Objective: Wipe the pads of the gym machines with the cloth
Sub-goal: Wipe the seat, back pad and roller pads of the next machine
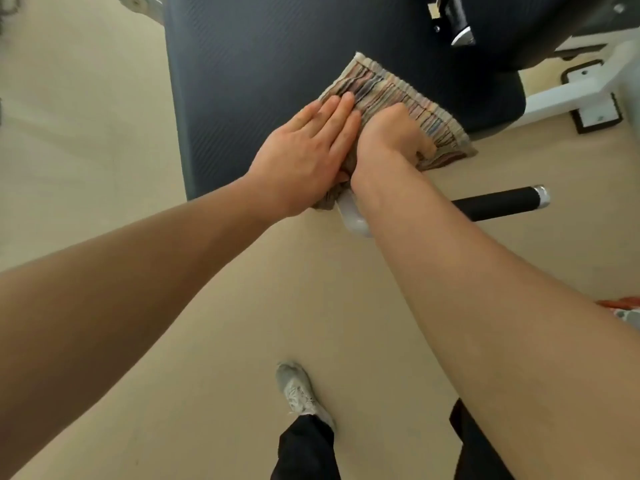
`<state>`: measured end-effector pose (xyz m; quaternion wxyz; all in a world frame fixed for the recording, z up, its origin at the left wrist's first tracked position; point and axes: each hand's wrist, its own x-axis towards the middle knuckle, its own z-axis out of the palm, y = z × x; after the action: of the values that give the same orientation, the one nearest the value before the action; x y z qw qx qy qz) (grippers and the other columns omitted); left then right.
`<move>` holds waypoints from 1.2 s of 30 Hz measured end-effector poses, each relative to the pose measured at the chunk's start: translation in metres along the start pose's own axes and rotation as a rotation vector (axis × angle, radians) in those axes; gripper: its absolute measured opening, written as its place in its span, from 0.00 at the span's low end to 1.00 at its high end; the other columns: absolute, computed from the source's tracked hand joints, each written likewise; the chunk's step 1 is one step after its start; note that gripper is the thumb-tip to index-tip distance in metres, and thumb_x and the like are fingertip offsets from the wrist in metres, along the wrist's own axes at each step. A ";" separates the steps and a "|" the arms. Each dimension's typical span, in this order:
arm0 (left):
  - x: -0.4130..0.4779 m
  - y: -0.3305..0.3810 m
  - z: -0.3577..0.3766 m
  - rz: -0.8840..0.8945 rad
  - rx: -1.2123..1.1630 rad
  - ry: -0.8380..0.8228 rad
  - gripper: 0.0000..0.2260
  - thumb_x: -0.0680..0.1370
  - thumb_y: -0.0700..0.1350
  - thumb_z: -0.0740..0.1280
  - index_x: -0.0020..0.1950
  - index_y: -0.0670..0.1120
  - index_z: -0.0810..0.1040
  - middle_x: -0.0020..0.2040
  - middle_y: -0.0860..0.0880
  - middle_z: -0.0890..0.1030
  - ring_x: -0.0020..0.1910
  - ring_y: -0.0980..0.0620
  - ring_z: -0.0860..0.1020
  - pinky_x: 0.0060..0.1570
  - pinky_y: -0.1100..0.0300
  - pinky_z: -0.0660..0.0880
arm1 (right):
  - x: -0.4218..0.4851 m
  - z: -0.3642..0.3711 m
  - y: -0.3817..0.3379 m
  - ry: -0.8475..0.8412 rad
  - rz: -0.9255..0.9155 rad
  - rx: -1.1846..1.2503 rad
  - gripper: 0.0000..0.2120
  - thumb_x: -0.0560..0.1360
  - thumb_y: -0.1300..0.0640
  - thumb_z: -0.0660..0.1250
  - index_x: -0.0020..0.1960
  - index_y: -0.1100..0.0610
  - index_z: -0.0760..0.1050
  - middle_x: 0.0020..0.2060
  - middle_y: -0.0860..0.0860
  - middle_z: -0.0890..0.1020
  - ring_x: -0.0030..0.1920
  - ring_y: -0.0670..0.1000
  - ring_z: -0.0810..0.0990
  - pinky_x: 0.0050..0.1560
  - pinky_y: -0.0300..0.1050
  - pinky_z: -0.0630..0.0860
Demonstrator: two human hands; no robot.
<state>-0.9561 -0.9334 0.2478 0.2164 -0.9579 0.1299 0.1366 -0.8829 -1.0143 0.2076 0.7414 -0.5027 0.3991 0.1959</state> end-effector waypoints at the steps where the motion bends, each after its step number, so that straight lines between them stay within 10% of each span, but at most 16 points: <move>1: -0.008 -0.005 0.001 0.019 0.002 0.009 0.30 0.83 0.51 0.49 0.83 0.43 0.44 0.83 0.40 0.49 0.82 0.42 0.49 0.80 0.47 0.47 | -0.008 0.000 -0.006 0.075 -0.041 -0.002 0.27 0.81 0.61 0.55 0.77 0.67 0.52 0.72 0.69 0.64 0.69 0.67 0.69 0.69 0.63 0.71; 11: -0.111 -0.050 0.047 -0.046 -0.052 0.272 0.25 0.87 0.51 0.46 0.82 0.43 0.55 0.82 0.42 0.57 0.81 0.44 0.55 0.80 0.47 0.50 | -0.108 0.036 0.096 -0.033 -0.498 -0.226 0.37 0.83 0.55 0.57 0.81 0.61 0.37 0.80 0.60 0.35 0.81 0.56 0.42 0.80 0.51 0.47; 18: -0.151 -0.058 0.088 -0.166 -0.077 0.624 0.22 0.86 0.49 0.61 0.76 0.39 0.69 0.76 0.40 0.69 0.76 0.43 0.68 0.72 0.40 0.67 | -0.118 -0.021 0.176 -0.505 -0.743 -0.359 0.37 0.81 0.57 0.59 0.82 0.60 0.40 0.82 0.55 0.45 0.82 0.50 0.45 0.81 0.55 0.50; 24: -0.162 -0.053 0.094 -0.345 -0.446 0.621 0.25 0.84 0.48 0.62 0.77 0.37 0.64 0.78 0.39 0.66 0.77 0.43 0.67 0.71 0.46 0.70 | -0.087 -0.049 0.141 -0.189 -1.372 -0.849 0.33 0.74 0.58 0.67 0.77 0.64 0.63 0.75 0.67 0.63 0.77 0.66 0.60 0.77 0.61 0.58; 31: -0.131 -0.030 0.091 -0.534 -0.776 0.710 0.26 0.84 0.48 0.53 0.79 0.36 0.60 0.80 0.40 0.61 0.80 0.46 0.60 0.73 0.66 0.60 | -0.042 -0.018 0.091 -0.414 -1.889 -1.428 0.40 0.79 0.35 0.59 0.81 0.59 0.56 0.76 0.65 0.65 0.77 0.64 0.63 0.79 0.61 0.56; 36: -0.128 -0.048 0.099 -0.466 -0.722 0.753 0.26 0.84 0.51 0.51 0.78 0.38 0.64 0.78 0.42 0.66 0.77 0.48 0.66 0.71 0.60 0.68 | -0.045 0.012 0.062 -0.642 -1.974 -1.469 0.47 0.73 0.29 0.62 0.80 0.58 0.58 0.75 0.63 0.68 0.75 0.63 0.68 0.76 0.58 0.61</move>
<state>-1.0803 -0.8230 0.2202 -0.1616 -0.9571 -0.0717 -0.2297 -0.9481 -0.9727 0.2083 0.1827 -0.8061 -0.5423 -0.1506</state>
